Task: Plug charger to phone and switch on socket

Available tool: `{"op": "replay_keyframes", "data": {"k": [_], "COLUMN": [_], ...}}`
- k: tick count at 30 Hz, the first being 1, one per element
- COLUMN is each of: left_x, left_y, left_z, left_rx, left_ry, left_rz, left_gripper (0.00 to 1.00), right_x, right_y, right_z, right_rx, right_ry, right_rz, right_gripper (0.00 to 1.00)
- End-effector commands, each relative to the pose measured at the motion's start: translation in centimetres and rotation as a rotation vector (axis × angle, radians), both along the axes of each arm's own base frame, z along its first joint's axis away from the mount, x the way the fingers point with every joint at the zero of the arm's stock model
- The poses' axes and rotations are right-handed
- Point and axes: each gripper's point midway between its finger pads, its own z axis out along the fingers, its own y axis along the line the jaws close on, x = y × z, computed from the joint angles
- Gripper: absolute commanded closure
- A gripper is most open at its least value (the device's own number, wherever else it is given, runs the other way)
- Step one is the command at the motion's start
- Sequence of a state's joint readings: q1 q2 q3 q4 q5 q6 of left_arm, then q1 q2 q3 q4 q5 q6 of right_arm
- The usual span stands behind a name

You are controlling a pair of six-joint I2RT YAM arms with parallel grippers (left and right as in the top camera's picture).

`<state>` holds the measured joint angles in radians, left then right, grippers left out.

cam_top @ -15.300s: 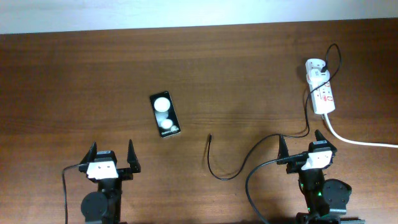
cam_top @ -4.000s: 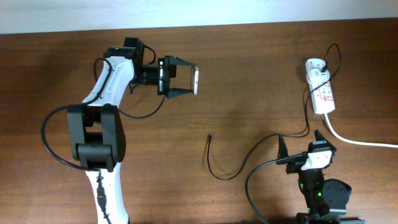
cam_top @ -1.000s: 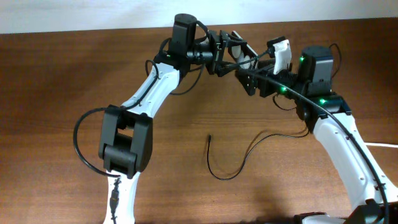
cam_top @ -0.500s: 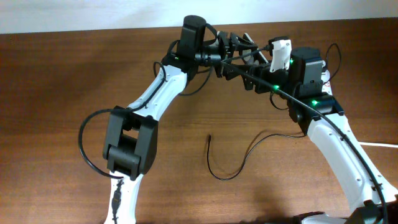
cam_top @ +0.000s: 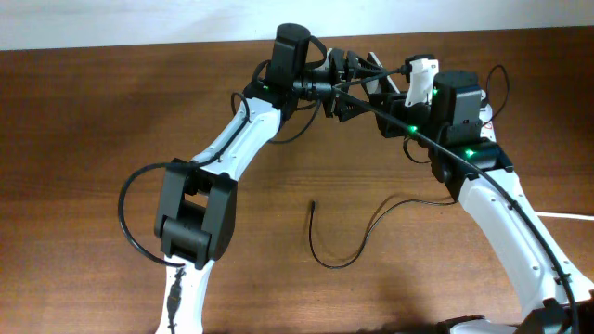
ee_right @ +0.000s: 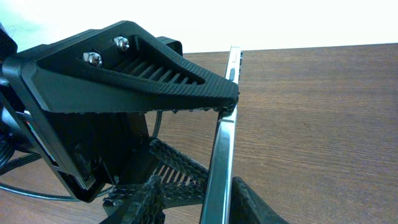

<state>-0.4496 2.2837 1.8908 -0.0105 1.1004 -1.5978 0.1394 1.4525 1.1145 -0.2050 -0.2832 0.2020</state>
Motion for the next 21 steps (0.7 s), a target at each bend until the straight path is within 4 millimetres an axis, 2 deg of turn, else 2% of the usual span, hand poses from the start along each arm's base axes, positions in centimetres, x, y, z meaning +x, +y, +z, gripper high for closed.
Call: {"op": "replay_keyframes", "data": {"k": [1, 3, 7, 8, 9, 10, 11, 13, 15, 19, 20, 21], "left_x": [-0.3, -0.3, -0.3, -0.3, -0.3, -0.3, -0.4, -0.5, -0.7, 0.6, 0.8, 1.2], "left_y": [-0.2, -0.2, -0.2, -0.2, -0.2, -0.2, -0.2, -0.1, 1.2, 5.0, 5.9, 7.1], "left_z": [0.8, 0.8, 0.8, 0.8, 0.8, 0.8, 0.8, 1.0, 1.6, 4.9, 5.6, 6.2], "left_rx": [-0.021, -0.021, -0.021, -0.021, -0.021, -0.021, -0.021, -0.028, -0.053, -0.090, -0.099, -0.104], "left_ry": [-0.015, -0.015, -0.016, -0.015, -0.015, -0.014, -0.015, -0.012, -0.005, -0.101, -0.124, -0.186], "left_rz": [-0.029, -0.029, -0.029, -0.029, -0.029, -0.029, -0.030, -0.044, -0.082, -0.061, -0.060, -0.052], "left_gripper": [1.00, 1.00, 1.00, 1.00, 0.70, 0.27, 0.01, 0.01, 0.01, 0.01, 0.01, 0.01], "right_x": [0.4, 0.4, 0.4, 0.4, 0.4, 0.4, 0.4, 0.4, 0.6, 1.5, 1.6, 1.6], "right_y": [0.1, 0.1, 0.1, 0.1, 0.1, 0.1, 0.1, 0.1, -0.4, -3.3, -4.3, -4.4], "right_z": [0.4, 0.4, 0.4, 0.4, 0.4, 0.4, 0.4, 0.5, 0.5, 0.5, 0.6, 1.0], "right_rx": [-0.006, -0.006, -0.006, -0.006, -0.006, -0.006, -0.006, -0.006, -0.018, -0.057, 0.003, 0.078], "right_ry": [-0.011, -0.011, -0.011, -0.011, -0.011, -0.011, -0.011, -0.015, -0.017, -0.032, -0.013, -0.004], "right_rz": [-0.003, -0.003, -0.003, -0.003, -0.003, -0.003, -0.003, -0.005, -0.027, -0.141, -0.178, -0.162], "right_gripper": [0.69, 0.79, 0.89, 0.96, 0.96, 0.96, 0.96, 0.96, 0.96, 0.96, 0.96, 0.96]}}
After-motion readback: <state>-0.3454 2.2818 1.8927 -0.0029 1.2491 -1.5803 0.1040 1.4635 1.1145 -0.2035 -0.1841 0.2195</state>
